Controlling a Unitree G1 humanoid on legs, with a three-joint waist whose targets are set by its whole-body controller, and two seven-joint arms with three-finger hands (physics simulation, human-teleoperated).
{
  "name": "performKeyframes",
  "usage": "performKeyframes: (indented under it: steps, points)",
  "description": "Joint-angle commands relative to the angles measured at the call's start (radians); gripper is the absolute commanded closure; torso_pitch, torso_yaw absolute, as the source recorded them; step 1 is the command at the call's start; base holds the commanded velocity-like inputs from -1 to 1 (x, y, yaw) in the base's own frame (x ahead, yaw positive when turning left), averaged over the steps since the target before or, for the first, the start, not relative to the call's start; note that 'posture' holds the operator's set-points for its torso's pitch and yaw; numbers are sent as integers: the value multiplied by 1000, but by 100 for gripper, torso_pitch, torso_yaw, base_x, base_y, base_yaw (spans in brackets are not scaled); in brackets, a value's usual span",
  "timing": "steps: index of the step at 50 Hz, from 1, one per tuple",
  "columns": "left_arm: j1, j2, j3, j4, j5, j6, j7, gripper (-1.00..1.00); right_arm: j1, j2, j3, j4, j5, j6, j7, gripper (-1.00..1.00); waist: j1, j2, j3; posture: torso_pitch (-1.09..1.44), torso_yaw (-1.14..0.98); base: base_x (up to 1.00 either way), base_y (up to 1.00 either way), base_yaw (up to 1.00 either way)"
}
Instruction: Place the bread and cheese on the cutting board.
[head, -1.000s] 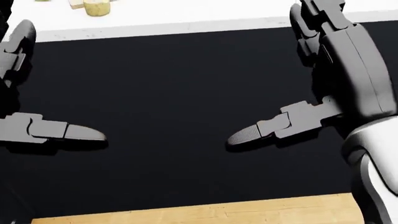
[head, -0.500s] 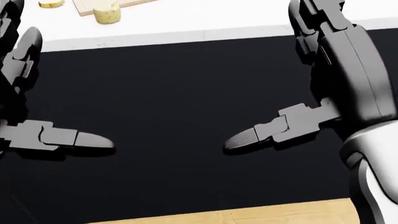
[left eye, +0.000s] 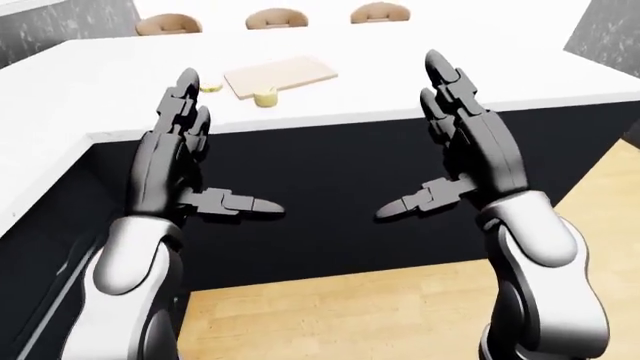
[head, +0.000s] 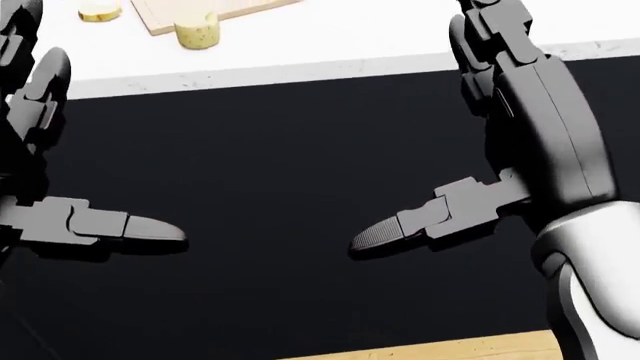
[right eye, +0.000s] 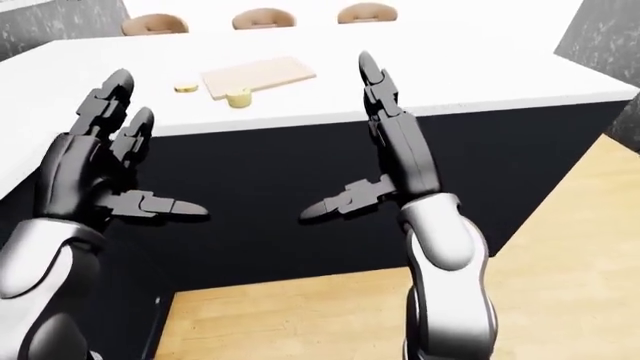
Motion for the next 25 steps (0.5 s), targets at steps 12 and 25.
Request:
performKeyframes:
  steps: [12, 25]
  points:
    - [1, -2, 5, -10, 20, -50, -1, -100, -17, 6, 1, -15, 5, -35, -2, -100, 8, 10, -16, 0, 0, 11, 15, 0]
    - [0, -5, 6, -19, 21, -39, -4, -100, -17, 4, 1, -37, 4, -27, 2, -100, 9, -37, -18, 0, 0, 12, 13, 0]
